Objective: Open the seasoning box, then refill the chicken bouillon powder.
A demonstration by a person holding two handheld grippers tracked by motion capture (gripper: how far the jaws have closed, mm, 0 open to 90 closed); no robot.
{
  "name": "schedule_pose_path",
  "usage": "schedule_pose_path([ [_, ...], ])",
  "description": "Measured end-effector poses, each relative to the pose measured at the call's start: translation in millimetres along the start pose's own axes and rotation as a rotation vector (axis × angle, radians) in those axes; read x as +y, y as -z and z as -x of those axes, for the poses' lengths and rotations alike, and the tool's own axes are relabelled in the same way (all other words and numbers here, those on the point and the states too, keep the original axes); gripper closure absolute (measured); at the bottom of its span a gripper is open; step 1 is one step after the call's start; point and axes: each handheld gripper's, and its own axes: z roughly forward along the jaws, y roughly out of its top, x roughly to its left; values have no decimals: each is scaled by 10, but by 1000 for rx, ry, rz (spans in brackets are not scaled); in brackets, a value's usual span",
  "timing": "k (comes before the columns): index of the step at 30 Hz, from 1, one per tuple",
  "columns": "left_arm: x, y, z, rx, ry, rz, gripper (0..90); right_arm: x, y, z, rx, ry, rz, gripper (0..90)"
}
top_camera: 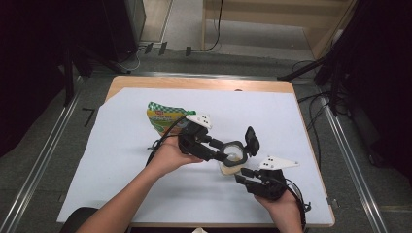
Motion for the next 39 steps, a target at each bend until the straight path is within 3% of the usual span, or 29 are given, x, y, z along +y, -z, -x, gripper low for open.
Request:
schedule_pose_path([
  [3, -45, 41, 4, 3, 0, -23, 462, 17, -70, -70, 50, -1, -38, 556],
  [8, -127, 142, -31, 12, 3, -20, 464, 66, -162, -287, 103, 62, -60, 555],
  [12, -149, 217, -73, 12, 21, -4, 463, 92, -236, -391, 110, 102, -55, 541],
  [22, -248, 407, -107, 46, 20, -17, 466, 202, -321, -457, 129, 102, -50, 546],
  [33, -366, 738, -175, 91, 66, 16, 474, 401, -565, -591, 140, 142, -81, 561],
  [39, -430, 862, -190, 122, 74, 5, 470, 543, -738, -650, 152, 167, -82, 543],
])
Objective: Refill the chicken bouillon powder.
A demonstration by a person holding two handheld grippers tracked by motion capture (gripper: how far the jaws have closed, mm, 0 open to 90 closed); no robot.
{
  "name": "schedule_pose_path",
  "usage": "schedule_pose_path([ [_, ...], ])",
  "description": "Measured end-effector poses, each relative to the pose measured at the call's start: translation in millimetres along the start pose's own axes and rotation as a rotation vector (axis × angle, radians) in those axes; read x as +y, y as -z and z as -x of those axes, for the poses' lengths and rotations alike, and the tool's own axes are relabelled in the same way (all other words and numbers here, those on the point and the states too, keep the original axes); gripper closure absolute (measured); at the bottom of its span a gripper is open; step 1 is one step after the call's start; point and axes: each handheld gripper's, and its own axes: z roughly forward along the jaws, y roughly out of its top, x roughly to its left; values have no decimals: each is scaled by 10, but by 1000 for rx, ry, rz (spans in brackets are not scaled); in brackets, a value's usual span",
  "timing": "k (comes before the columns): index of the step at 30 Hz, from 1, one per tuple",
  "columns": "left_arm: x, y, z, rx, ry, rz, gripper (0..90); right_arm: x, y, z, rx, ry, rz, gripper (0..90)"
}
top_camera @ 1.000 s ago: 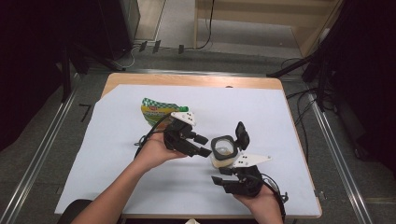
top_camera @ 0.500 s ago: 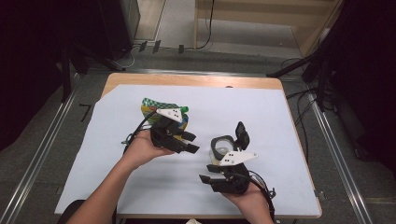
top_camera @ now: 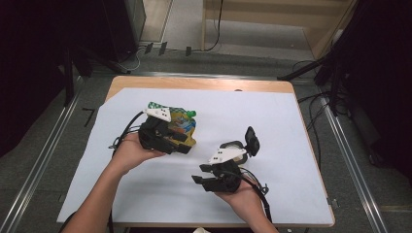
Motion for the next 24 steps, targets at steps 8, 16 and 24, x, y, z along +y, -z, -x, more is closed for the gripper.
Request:
schedule_pose_path([
  [8, -108, 164, -58, 40, 18, 16, 466, 108, -224, -39, 14, 25, -14, 541],
  [16, -238, 252, -124, 84, 50, 21, 467, 111, -343, -63, 31, 46, 7, 517],
  [24, -340, 435, -211, 136, 71, 39, 455, 60, -375, -63, 33, 50, 6, 502],
])
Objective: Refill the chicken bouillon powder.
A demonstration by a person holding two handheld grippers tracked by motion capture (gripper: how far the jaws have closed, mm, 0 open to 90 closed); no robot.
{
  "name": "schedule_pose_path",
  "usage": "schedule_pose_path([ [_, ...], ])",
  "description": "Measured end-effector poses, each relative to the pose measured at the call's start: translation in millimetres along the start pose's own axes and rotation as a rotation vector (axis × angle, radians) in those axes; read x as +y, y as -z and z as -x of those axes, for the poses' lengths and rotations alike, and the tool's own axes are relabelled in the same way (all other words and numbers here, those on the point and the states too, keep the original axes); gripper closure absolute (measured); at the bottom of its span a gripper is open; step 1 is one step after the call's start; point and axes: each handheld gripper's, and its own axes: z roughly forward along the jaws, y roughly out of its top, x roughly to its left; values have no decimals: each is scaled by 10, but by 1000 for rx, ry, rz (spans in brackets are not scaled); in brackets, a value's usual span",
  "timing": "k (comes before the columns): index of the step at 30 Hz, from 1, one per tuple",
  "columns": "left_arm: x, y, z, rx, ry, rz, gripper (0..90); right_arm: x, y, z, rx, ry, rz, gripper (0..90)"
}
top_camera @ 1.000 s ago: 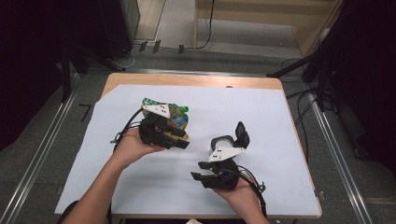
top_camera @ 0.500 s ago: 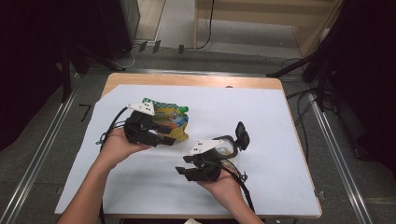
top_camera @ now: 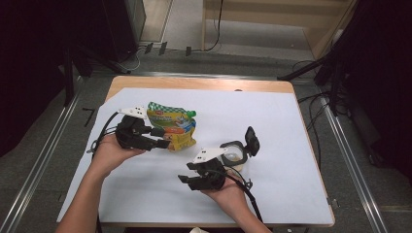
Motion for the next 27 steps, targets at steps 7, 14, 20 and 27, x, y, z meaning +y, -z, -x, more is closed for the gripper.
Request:
schedule_pose_path([
  [7, -49, 156, -132, 30, 20, 4, 453, -42, -17, -49, -2, 30, -12, 501],
  [14, -125, 248, -334, 115, 62, -7, 445, -64, -24, -43, -4, 28, -15, 501],
  [20, -54, 187, -420, 60, 52, 41, 412, -70, -33, -11, -5, 25, -17, 500],
  [27, 145, -34, -413, -8, -2, 35, 440, -60, -52, 27, -7, 11, -8, 501],
])
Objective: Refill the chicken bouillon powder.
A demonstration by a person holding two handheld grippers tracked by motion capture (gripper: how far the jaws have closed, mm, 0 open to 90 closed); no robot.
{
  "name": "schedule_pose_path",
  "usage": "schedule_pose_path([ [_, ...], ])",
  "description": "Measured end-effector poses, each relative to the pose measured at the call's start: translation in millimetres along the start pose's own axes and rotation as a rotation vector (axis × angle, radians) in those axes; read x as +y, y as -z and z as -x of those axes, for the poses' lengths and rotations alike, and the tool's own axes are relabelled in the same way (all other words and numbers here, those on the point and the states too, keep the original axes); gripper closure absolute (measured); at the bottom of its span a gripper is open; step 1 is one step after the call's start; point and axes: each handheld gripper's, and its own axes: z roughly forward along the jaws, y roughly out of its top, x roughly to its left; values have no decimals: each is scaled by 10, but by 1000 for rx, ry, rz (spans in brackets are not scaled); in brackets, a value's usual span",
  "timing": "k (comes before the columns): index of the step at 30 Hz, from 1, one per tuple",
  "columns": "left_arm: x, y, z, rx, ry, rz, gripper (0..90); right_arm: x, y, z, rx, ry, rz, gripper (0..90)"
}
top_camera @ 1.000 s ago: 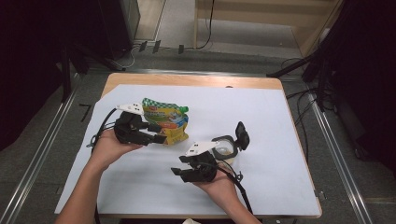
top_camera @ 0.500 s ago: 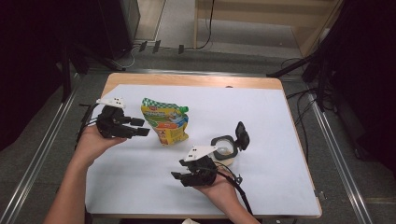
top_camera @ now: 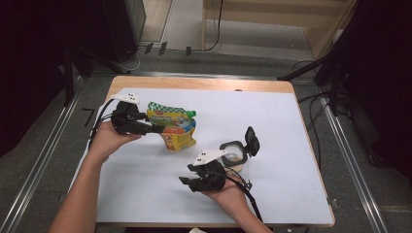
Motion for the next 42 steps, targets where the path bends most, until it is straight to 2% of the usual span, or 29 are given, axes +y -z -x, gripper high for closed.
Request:
schedule_pose_path([
  [2, 20, -67, 8, 8, -15, -17, 479, 42, -4, 24, 1, -14, 10, 498],
  [4, 41, -138, -2, -22, -13, -21, 548, 105, 7, 65, -5, -16, 29, 498],
  [5, 57, -187, -7, -25, -12, -38, 548, 105, 7, 65, -5, -16, 29, 498],
  [7, 62, -251, -12, -38, -15, -35, 539, 143, 2, 82, -8, -27, 29, 497],
  [8, 58, -256, -13, -37, -18, -31, 571, 159, -8, 84, -8, -25, 28, 498],
  [10, 38, -250, 0, -31, -26, -20, 584, 158, -11, 82, -9, -18, 29, 498],
  [13, -4, -229, 34, -10, -57, 18, 694, 116, -20, 68, -10, -22, 37, 501],
  [15, 4, -215, 55, -16, -49, 36, 763, 78, -39, 64, -4, -33, 35, 504],
  [18, 22, -213, 94, -7, -49, 29, 837, 42, -53, 29, -11, -17, 30, 508],
  [20, 54, -208, 137, 25, -43, 25, 869, 27, -49, 13, -12, -12, 35, 508],
  [22, 110, -195, 183, 37, -32, 14, 895, 17, -44, 6, -13, -10, 43, 508],
  [24, 168, -173, 222, 32, -16, 2, 900, 8, -42, 5, -13, -7, 49, 508],
  [28, 243, -101, 326, 0, 8, 18, 900, -15, -56, 10, -22, -9, 50, 506],
  [32, 299, -21, 454, -7, 5, 10, 900, -35, -65, 27, -31, -19, 48, 507],
  [35, 317, 47, 531, -30, 15, 8, 900, -39, -70, 44, -43, -30, 51, 507],
  [40, 376, 191, 693, -54, 7, 7, 900, -55, -86, 78, -73, -44, 54, 510],
  [42, 402, 242, 754, -66, 2, 13, 900, -66, -95, 97, -84, -67, 54, 513],
])
